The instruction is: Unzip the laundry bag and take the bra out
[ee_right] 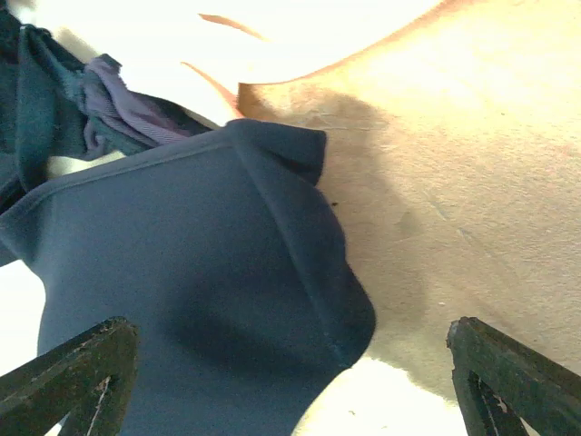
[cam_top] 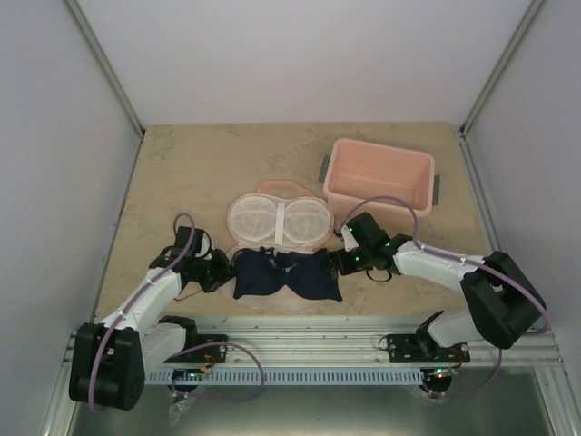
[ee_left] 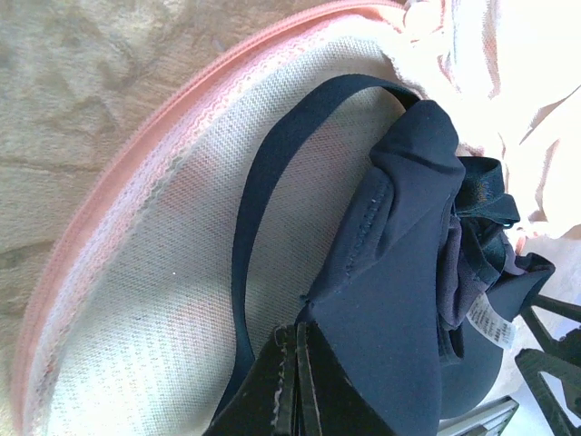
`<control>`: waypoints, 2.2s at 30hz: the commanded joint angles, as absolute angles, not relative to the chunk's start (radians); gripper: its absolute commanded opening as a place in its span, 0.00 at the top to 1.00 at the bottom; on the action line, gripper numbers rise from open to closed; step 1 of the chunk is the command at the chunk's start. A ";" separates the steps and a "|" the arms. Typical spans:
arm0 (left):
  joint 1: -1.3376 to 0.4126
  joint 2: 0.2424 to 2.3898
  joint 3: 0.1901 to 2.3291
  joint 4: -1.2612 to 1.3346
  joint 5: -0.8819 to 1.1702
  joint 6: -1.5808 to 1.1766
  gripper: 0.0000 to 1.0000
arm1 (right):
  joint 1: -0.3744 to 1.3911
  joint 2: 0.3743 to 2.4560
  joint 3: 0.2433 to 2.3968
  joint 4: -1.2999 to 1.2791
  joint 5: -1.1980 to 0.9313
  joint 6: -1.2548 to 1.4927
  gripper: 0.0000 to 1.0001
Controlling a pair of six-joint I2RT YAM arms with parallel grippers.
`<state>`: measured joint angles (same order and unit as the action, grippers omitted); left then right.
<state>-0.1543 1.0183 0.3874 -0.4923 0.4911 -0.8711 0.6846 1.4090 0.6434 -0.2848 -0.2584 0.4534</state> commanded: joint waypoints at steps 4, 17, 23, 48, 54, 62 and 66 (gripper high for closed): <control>-0.158 0.999 0.377 -0.471 0.510 -0.877 1.00 | 0.660 1.507 0.604 -0.160 -0.375 0.429 0.07; -0.158 0.954 0.396 -0.449 0.543 -0.876 1.00 | 0.656 1.398 0.671 -0.280 -0.374 0.386 0.99; -0.158 0.921 0.432 -0.416 0.602 -0.897 1.00 | 0.658 1.326 0.799 -0.423 -0.400 0.324 1.00; -0.185 1.211 1.172 -0.166 0.777 -0.700 1.00 | 0.158 1.295 1.468 -0.591 -0.511 0.132 0.99; -0.284 1.448 1.518 -0.190 0.721 -0.615 1.00 | -0.018 1.354 1.560 -0.530 -0.533 0.154 0.99; -0.512 1.743 1.816 -0.189 0.665 -0.625 1.00 | -0.253 1.317 1.464 -0.443 -0.583 0.198 0.99; -0.582 1.868 1.917 -0.163 0.632 -0.620 1.00 | -0.292 1.310 1.414 -0.453 -0.585 0.165 0.99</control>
<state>-0.5316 1.7840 1.8339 -0.1883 0.6743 -0.6281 -0.2695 1.3296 1.4544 -0.4702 -0.5663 0.1837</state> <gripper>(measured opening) 0.005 0.041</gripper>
